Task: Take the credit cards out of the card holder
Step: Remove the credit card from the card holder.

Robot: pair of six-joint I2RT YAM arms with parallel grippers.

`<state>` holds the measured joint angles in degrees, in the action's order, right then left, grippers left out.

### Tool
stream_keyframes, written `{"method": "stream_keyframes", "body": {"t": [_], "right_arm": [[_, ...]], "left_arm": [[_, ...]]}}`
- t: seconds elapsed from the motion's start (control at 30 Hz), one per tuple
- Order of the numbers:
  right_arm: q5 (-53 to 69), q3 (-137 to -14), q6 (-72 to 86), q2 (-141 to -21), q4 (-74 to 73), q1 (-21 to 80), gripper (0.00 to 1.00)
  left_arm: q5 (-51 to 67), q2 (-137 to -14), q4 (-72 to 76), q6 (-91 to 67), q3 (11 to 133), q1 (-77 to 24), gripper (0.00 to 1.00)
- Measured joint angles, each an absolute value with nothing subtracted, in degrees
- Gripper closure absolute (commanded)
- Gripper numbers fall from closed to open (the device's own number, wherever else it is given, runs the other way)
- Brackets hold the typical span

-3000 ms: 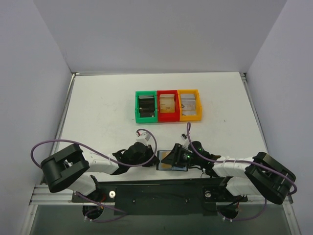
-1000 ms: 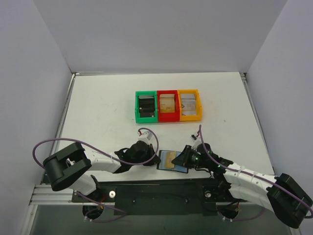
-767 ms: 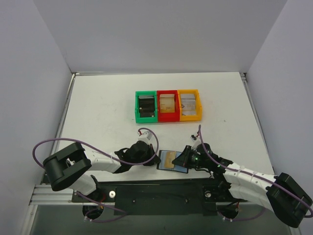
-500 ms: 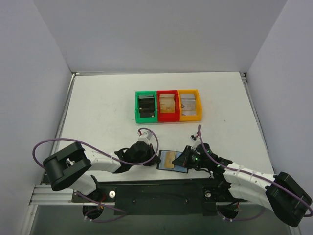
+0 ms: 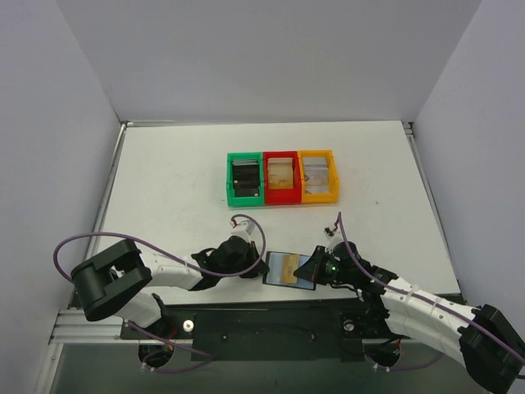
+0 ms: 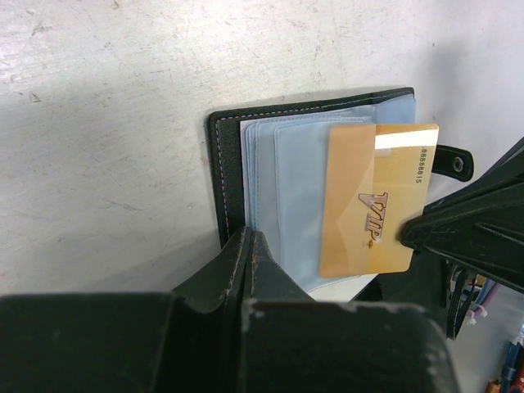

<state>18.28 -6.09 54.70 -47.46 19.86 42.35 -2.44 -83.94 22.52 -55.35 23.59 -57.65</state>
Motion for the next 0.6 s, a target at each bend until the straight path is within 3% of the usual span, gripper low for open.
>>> {"method": "stream_keyframes", "body": {"t": [0.43, 0.47, 0.6], "right_arm": [[17.85, -7.55, 52.05, -39.64, 10.39, 41.58, 1.0], [17.78, -7.92, 51.72, -38.96, 9.45, 41.58, 1.0], [17.34, -9.76, 50.33, -37.43, 5.76, 41.54, 1.0]], "left_arm": [[-3.25, -82.15, 20.36, -55.29, 23.18, -57.14, 0.99], [-3.38, -81.95, 20.05, -55.24, 23.18, -57.14, 0.97], [-3.97, -80.64, 18.0, -54.78, 23.18, -56.84, 0.7]]}}
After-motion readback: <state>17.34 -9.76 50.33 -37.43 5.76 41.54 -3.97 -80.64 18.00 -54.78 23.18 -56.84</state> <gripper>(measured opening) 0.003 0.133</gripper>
